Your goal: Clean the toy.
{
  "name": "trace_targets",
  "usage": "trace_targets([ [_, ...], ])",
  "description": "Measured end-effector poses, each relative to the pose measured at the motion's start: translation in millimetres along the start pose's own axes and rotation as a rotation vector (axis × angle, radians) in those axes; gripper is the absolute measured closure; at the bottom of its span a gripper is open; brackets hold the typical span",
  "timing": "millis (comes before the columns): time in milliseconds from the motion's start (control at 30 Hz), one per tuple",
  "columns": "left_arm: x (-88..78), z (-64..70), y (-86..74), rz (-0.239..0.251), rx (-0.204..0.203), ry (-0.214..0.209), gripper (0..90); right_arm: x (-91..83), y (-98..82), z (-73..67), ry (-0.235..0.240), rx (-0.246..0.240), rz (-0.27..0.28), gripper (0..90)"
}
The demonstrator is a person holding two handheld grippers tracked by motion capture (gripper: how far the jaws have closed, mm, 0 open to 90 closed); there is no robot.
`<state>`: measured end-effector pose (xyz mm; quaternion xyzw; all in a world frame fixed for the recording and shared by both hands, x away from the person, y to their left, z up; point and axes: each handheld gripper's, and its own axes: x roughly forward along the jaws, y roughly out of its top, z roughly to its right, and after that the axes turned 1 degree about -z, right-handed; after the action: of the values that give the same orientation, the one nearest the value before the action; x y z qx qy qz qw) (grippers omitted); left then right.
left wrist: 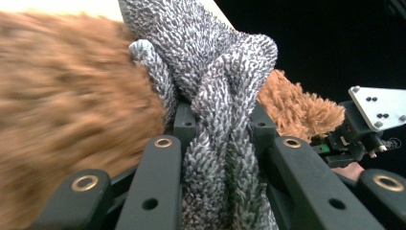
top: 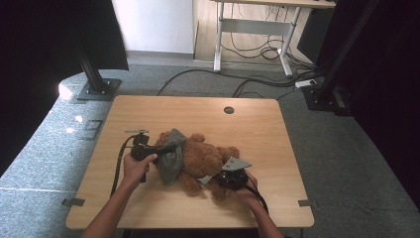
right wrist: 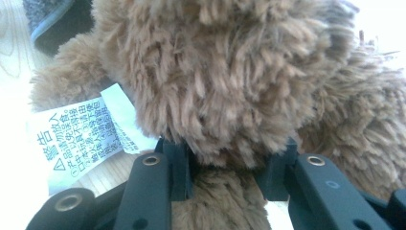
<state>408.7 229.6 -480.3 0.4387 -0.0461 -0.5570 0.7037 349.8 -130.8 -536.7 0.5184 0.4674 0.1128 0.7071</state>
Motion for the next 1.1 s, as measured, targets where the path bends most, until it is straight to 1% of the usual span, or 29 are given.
trace_targets([
  [67, -9.2, -7.1, 1.0, 0.024, -0.015, 0.028, 72.1, 0.2, -0.5, 0.9, 0.004, 0.011, 0.002, 63.5],
  [133, -16.1, -14.7, 1.1, 0.031, -0.036, 0.05, 71.9, 0.1, -0.8, 1.6, 0.008, 0.015, 0.002, 63.9],
  [200, -20.4, -20.5, 0.6, 0.028, -0.06, 0.051, 71.5, 0.2, -0.8, 1.1, 0.006, 0.01, 0.002, 64.1],
  [233, -21.7, -21.1, 0.7, 0.027, -0.066, 0.047, 71.3, 0.2, -0.8, 0.9, 0.004, 0.007, 0.001, 64.1],
  [267, -22.4, -19.5, 1.2, 0.029, -0.069, 0.042, 71.2, 0.2, -0.8, 0.8, 0.003, 0.007, 0.001, 64.1],
  [300, -22.3, -17.0, 1.8, 0.031, -0.063, 0.035, 71.2, 0.3, -0.9, 1.0, 0.001, 0.008, 0.001, 64.2],
  [367, -17.8, -2.8, 5.2, 0.029, -0.028, 0.003, 71.3, 0.6, -1.1, 1.3, 0.0, 0.013, 0.0, 64.3],
  [433, -9.1, 12.5, 9.1, 0.019, 0.006, -0.024, 71.3, 0.4, -1.2, 1.6, 0.0, 0.019, 0.0, 64.3],
  [467, -0.5, 24.1, 12.2, 0.011, 0.031, -0.044, 71.2, 0.5, -1.2, 1.5, -0.001, 0.018, 0.0, 64.3],
  [567, 25.5, 51.7, 21.1, -0.025, 0.087, -0.082, 71.1, 0.3, -1.1, 0.9, -0.004, 0.014, 0.0, 64.2],
  [667, 56.8, 75.4, 28.4, -0.072, 0.151, -0.061, 71.0, 0.1, -1.0, 0.6, -0.005, 0.002, -0.001, 64.2],
  [767, 92.1, 92.1, 25.4, -0.133, 0.179, -0.053, 70.9, 0.2, -1.3, 0.9, -0.006, -0.001, 0.004, 64.2],
  [800, 101.2, 96.2, 23.0, -0.144, 0.188, -0.046, 70.9, 0.1, -1.5, 0.7, -0.006, 0.004, 0.002, 64.2],
  [867, 113.6, 102.1, 17.4, -0.15, 0.192, -0.05, 70.9, 0.1, -1.9, 0.7, -0.006, 0.008, 0.0, 64.1],
  [900, 117.2, 103.9, 14.9, -0.155, 0.197, -0.047, 70.9, 0.1, -2.5, 1.1, -0.006, 0.007, -0.006, 64.2],
  [967, 118.7, 104.8, 11.3, -0.156, 0.203, -0.044, 71.2, 0.6, -3.5, 1.6, -0.001, 0.012, -0.01, 64.2],
  [1100, 112.9, 102.0, 6.1, -0.171, 0.216, -0.055, 72.0, 1.7, -3.4, -0.1, 0.001, 0.002, -0.014, 64.2],
])
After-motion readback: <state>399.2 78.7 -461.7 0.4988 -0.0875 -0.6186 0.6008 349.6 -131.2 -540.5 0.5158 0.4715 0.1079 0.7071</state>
